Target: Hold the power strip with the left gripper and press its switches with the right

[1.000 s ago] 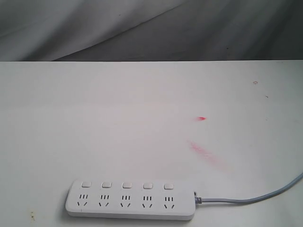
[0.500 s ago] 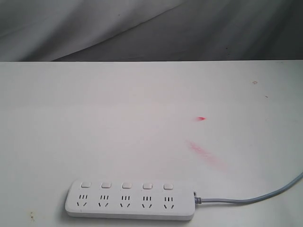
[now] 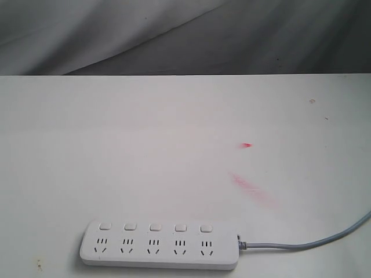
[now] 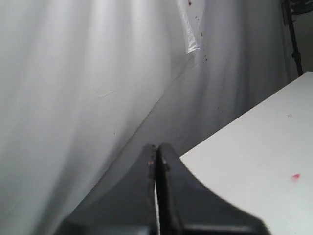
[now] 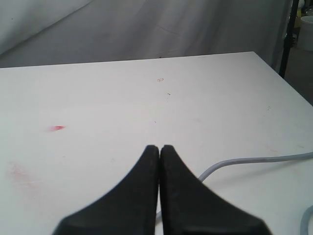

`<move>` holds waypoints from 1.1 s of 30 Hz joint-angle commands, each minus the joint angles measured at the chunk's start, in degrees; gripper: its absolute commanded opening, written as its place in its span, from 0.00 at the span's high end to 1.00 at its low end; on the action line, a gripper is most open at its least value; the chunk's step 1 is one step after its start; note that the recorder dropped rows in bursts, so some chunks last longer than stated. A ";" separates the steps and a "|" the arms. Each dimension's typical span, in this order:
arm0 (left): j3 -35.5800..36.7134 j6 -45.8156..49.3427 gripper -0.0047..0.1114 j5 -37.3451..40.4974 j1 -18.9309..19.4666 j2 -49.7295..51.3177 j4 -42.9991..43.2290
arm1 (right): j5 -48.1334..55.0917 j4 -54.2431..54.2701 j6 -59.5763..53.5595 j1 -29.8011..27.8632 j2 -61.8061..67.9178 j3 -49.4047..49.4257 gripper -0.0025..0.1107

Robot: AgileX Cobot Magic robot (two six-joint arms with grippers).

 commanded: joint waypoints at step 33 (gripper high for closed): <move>3.20 42.41 0.96 41.75 27.09 21.06 -9.11 | -0.29 0.03 0.10 -0.45 -0.29 0.21 0.98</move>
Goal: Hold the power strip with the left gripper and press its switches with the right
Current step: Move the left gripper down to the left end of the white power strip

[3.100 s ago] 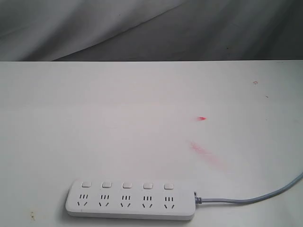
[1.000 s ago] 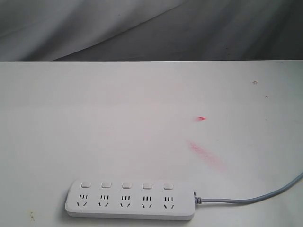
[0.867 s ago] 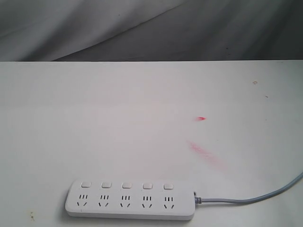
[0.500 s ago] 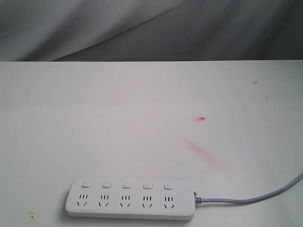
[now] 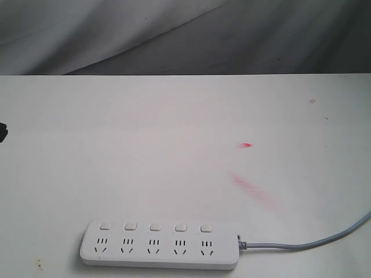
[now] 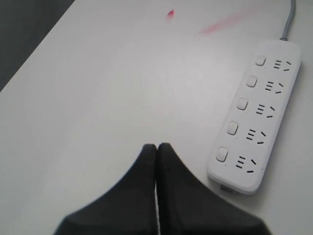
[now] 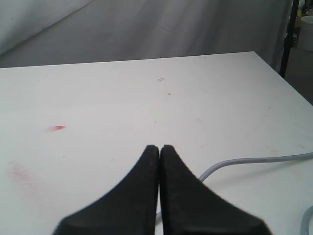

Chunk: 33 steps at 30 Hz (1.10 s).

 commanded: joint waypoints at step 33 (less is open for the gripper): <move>0.25 14.75 0.25 0.29 -11.82 21.07 18.18 | -0.29 0.03 0.10 -0.45 -0.29 0.21 0.98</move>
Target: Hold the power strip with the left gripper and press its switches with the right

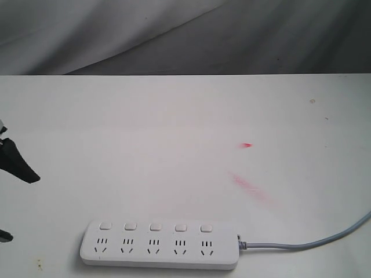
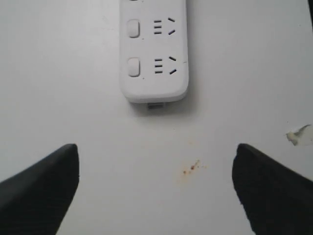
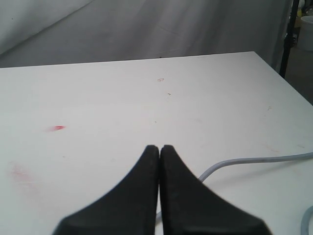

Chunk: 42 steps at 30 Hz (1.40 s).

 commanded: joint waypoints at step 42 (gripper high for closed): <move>0.22 0.51 0.25 -15.46 -14.37 22.61 -10.77 | -0.29 0.03 0.10 -0.45 -0.29 0.21 0.98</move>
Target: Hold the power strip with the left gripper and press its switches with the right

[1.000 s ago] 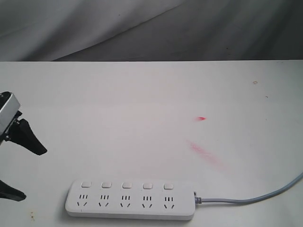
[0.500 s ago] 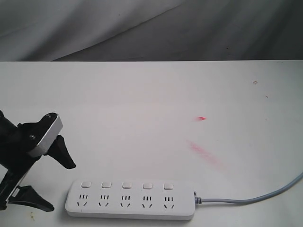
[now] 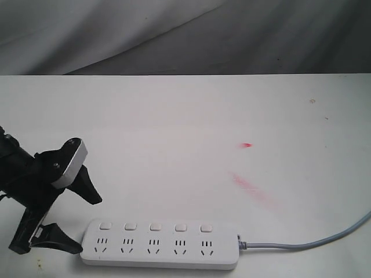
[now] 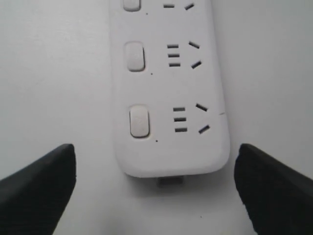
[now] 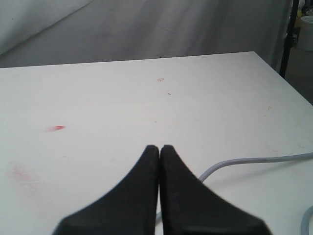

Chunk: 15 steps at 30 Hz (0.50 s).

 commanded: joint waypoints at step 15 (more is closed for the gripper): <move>0.22 0.36 0.25 -0.90 -0.52 3.96 1.02 | -0.29 0.03 0.10 -0.45 -0.29 0.21 0.98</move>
